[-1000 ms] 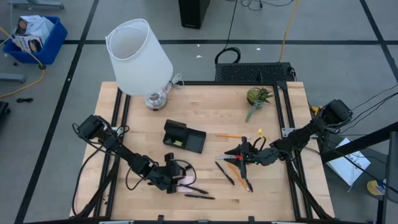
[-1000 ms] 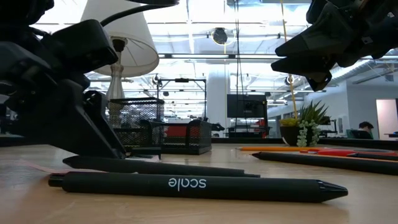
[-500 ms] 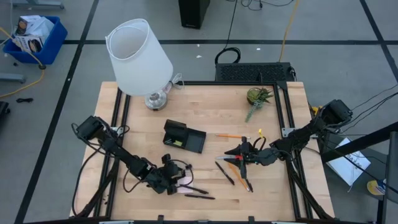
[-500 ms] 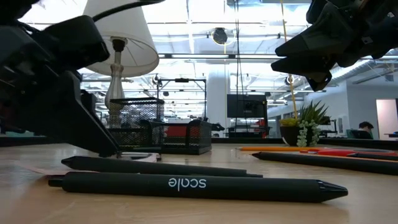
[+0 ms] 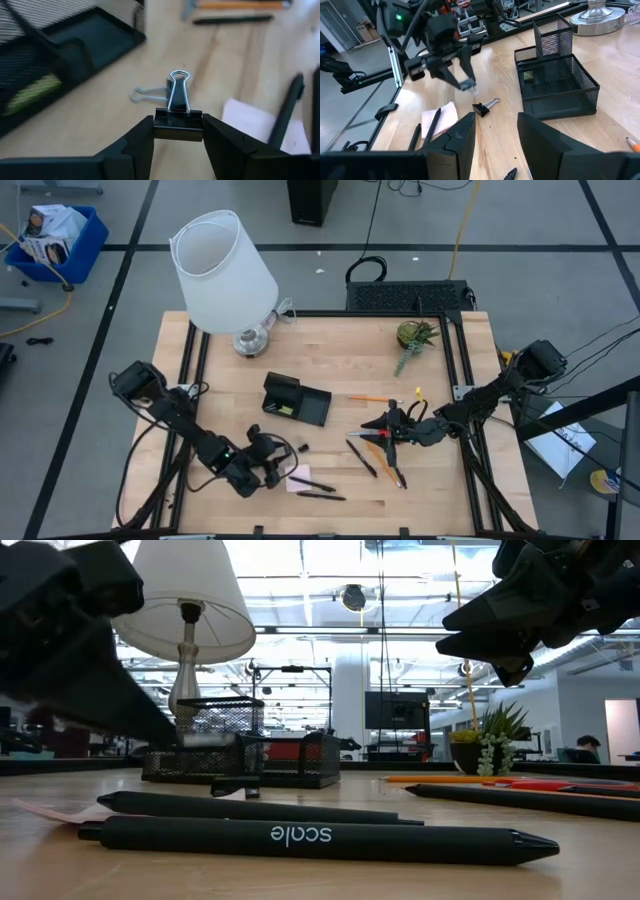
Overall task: Pick and place office supplies into organizer
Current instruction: Put the bottom binder clip into the black desk organizer
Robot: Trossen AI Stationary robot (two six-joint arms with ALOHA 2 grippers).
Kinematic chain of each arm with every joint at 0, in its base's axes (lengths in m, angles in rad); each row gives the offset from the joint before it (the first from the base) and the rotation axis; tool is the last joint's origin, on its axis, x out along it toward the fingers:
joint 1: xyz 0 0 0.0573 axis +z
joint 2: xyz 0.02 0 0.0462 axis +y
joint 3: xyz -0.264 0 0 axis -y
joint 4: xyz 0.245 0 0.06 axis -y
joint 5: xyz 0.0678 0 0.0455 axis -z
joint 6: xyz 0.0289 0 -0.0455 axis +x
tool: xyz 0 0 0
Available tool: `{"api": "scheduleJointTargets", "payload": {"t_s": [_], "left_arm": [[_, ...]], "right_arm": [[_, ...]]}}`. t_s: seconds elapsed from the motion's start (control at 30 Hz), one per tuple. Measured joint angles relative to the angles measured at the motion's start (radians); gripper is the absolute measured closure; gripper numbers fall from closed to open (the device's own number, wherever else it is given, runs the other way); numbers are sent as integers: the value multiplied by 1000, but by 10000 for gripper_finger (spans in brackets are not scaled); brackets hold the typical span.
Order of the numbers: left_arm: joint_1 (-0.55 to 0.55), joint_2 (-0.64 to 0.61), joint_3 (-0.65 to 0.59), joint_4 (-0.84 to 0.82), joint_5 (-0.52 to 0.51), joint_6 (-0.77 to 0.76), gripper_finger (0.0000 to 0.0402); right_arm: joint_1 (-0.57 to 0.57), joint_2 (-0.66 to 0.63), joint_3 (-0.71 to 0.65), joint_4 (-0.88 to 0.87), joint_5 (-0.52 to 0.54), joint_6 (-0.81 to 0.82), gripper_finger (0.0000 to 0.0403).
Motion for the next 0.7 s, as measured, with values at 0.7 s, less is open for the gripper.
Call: {"api": "scheduleJointTargets", "payload": {"t_s": [0.7], "left_arm": [[169,-243,0,-493,26,-379,241]], "right_arm": [[0,0,0,0,0,0,264]]}}
